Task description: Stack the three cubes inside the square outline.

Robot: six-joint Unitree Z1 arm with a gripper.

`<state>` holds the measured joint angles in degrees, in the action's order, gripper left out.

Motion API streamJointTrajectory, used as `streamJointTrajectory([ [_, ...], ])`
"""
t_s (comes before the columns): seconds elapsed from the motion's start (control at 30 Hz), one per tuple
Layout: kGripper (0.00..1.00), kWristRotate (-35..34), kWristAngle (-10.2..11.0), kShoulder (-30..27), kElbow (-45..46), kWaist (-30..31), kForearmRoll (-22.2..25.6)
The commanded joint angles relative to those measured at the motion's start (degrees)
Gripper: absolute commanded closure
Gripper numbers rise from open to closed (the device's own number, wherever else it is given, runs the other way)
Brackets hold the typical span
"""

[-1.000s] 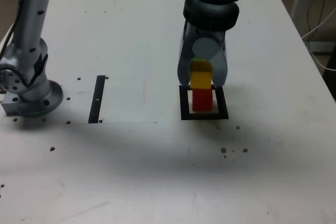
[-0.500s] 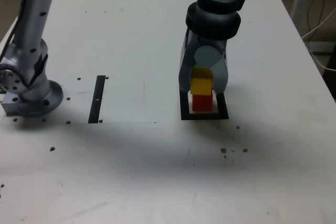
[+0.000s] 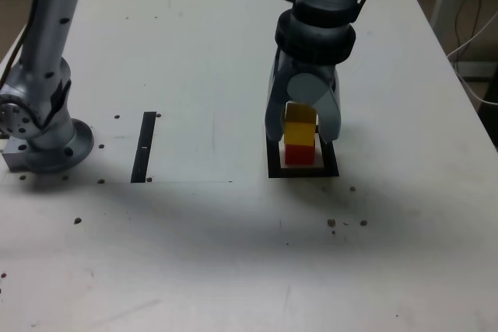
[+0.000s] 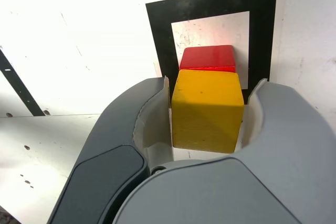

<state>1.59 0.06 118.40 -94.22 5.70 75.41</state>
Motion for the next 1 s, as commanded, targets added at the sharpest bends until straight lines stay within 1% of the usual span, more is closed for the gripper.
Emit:
streamJointTrajectory([
  [0.0, 0.04, 0.08, -0.17, 0.18, 0.19, -0.1, -0.08],
  [0.2, 0.02, 0.08, -0.01, -0.42, 0.49, -0.11, -0.15],
  [0.33, 0.01, 0.04, 0.67, -1.6, 1.17, -0.29, -0.16],
  [0.57, 0.01, 0.03, 3.22, -4.48, 2.67, -1.7, 0.81],
  [0.77, 0.01, 1.8, 5.38, -5.5, 4.13, -4.66, 1.64],
  [0.97, 0.01, 4.97, 6.44, -5.33, 5.34, -7.92, 1.34],
])
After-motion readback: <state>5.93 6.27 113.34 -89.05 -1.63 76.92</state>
